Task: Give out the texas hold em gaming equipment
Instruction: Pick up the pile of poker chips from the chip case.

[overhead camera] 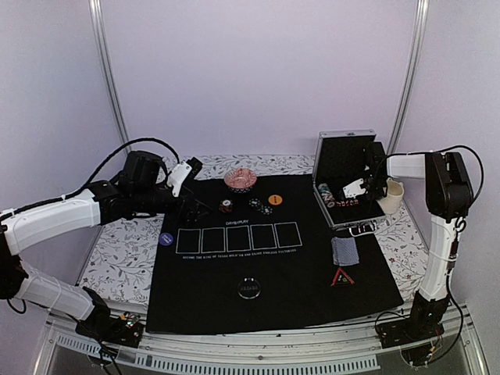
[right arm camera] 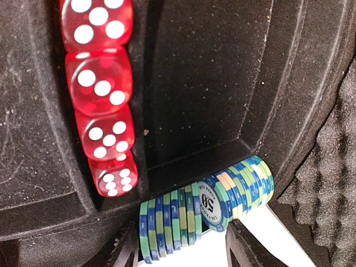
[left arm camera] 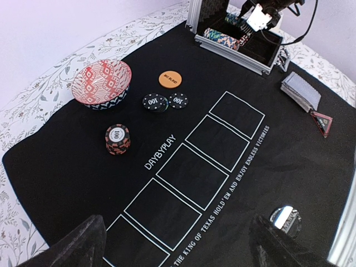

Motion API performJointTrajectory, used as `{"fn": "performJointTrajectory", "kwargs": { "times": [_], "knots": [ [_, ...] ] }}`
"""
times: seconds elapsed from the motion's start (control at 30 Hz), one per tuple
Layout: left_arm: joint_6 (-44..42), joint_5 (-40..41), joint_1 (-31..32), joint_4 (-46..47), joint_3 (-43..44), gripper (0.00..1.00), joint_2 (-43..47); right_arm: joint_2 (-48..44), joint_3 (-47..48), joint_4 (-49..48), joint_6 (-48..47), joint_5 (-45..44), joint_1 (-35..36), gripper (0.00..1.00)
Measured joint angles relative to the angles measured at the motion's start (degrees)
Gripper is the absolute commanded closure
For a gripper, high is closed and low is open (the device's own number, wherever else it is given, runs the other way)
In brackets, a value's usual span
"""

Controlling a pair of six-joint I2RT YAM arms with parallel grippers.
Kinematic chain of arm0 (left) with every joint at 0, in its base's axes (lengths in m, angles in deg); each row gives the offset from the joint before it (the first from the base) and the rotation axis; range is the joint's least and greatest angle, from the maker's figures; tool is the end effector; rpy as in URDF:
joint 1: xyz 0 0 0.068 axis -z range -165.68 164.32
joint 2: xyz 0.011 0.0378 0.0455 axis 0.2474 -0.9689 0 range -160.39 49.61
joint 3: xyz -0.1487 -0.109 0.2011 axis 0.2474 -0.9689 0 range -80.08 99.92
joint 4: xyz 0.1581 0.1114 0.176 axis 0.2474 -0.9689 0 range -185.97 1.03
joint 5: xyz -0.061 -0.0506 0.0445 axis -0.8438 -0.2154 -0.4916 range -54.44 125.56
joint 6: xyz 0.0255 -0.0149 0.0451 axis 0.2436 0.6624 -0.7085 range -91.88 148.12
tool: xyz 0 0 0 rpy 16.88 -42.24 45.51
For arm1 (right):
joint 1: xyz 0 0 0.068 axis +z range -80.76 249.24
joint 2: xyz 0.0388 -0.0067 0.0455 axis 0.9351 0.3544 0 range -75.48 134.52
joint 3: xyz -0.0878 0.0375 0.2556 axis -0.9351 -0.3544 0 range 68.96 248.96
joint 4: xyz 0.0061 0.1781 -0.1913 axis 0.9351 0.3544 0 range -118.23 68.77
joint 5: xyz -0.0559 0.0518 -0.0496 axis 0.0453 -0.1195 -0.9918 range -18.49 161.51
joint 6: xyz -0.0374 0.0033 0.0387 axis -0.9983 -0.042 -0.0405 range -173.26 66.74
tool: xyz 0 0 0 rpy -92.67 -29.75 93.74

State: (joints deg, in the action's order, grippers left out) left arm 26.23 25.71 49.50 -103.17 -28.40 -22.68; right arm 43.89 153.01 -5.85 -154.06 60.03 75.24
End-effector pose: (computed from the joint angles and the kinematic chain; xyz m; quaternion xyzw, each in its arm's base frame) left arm 0.2251 -0.1662 0.2727 0.3183 0.8245 -0.2051 0.4204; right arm 0.4407 0.0391 0.1589 -0.7507 0.5921 -0.2688 0.1167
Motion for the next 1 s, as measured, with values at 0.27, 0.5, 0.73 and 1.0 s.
{"fn": "performJointTrajectory", "kwargs": {
  "times": [0.27,0.5,0.73,1.0],
  "knots": [
    [0.0,-0.1,0.0,0.0,-0.1,0.09,0.0,0.0,-0.3,-0.2,0.0,-0.2,0.1,0.46],
    [0.0,-0.3,0.0,0.0,-0.1,0.08,0.0,-1.6,-2.3,0.4,-0.4,-0.5,0.1,0.47],
    [0.0,-1.5,0.0,0.2,-0.1,0.08,0.1,-1.7,-2.6,0.5,-0.6,-0.5,0.1,0.46],
    [0.0,-1.7,0.0,0.2,-0.1,0.08,0.1,-1.7,-1.9,0.7,-0.6,-0.3,0.1,0.4]
  ]
}}
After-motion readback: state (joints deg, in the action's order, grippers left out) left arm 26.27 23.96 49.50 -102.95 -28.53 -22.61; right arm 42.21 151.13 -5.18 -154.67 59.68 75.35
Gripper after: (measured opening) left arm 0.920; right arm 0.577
